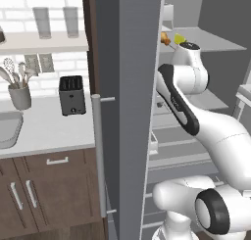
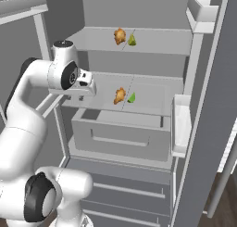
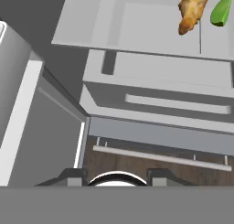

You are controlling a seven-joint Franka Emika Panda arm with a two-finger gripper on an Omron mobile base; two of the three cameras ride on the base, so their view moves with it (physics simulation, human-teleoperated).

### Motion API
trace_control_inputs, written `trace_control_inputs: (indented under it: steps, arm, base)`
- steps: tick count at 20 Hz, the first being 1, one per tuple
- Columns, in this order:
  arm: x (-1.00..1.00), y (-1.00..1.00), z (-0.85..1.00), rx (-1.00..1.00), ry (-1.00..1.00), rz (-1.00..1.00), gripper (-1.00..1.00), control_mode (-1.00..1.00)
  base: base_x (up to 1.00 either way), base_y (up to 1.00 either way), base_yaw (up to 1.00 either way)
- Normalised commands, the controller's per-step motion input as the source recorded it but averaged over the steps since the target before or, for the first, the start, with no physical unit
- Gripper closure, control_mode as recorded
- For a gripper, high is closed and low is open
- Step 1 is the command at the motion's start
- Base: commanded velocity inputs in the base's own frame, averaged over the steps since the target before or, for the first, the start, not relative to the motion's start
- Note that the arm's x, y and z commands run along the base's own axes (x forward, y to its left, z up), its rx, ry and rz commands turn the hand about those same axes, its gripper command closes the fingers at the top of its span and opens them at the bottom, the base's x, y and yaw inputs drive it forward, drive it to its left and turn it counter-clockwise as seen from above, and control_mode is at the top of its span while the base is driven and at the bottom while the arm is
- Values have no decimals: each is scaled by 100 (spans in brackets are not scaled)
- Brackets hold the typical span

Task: Place one lemon wedge and one chicken drumstick in each tupperware on the nearby counter, to pack two identical lunches.

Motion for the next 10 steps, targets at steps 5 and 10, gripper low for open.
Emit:
trace_control_inputs:
  steps: [5, 10]
  arm:
    - [0, -11, -12, 0, -11, 0, -100, -100]
    - [0, -24, -27, 0, -15, -1, -100, -100]
  base:
    - [0, 0, 0]
    - [0, 0, 0]
